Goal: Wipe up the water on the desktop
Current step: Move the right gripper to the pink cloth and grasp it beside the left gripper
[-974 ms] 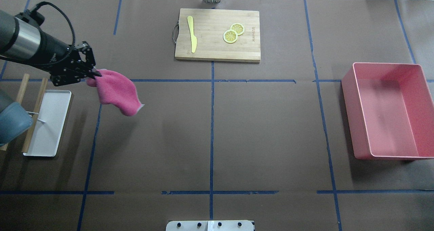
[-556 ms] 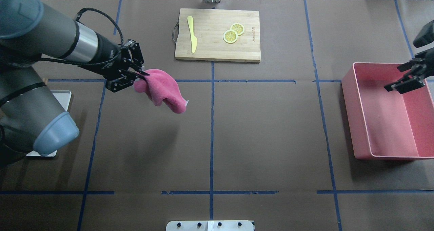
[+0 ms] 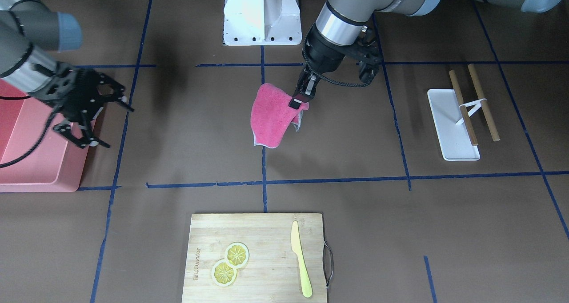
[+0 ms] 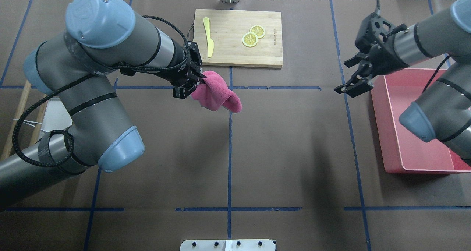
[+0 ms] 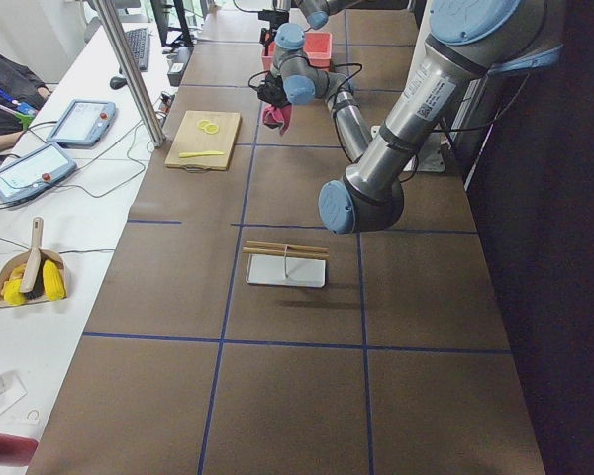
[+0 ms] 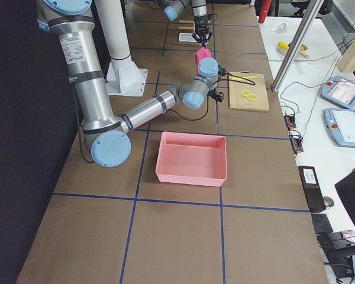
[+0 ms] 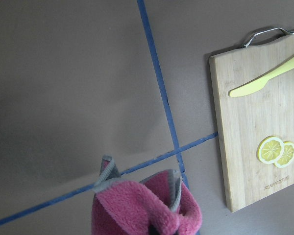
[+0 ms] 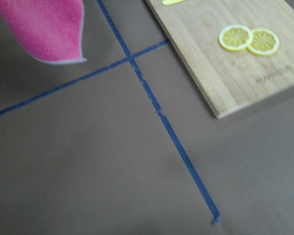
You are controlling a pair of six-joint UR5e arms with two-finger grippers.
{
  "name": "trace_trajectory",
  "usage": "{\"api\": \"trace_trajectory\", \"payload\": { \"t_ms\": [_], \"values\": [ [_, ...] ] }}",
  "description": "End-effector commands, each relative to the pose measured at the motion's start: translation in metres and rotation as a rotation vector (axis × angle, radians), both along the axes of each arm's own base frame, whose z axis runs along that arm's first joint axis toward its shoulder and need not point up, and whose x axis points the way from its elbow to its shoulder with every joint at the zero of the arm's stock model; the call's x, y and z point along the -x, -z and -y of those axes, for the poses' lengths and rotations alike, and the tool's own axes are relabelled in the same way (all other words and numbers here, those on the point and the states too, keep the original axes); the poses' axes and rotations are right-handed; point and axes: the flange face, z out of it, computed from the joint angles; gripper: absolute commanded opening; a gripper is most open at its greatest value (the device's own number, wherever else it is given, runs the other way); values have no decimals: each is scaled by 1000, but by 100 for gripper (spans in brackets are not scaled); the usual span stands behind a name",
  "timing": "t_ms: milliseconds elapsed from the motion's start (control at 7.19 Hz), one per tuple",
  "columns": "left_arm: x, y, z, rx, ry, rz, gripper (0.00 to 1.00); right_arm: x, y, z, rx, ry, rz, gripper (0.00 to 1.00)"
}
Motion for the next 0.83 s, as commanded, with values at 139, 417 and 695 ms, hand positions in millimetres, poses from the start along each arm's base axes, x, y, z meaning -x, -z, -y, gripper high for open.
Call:
{"api": "trace_trajectory", "payload": {
  "t_ms": [139, 417, 695],
  "values": [
    [-18, 15, 3, 114, 47, -31, 8, 98, 86, -74, -193, -52, 44, 100],
    [-31, 28, -9, 157, 42, -58, 8, 123, 110, -92, -202, -62, 78, 100],
    [-40, 39, -20, 161, 25, -73, 8, 130, 112, -99, -202, -59, 81, 100]
  ]
}}
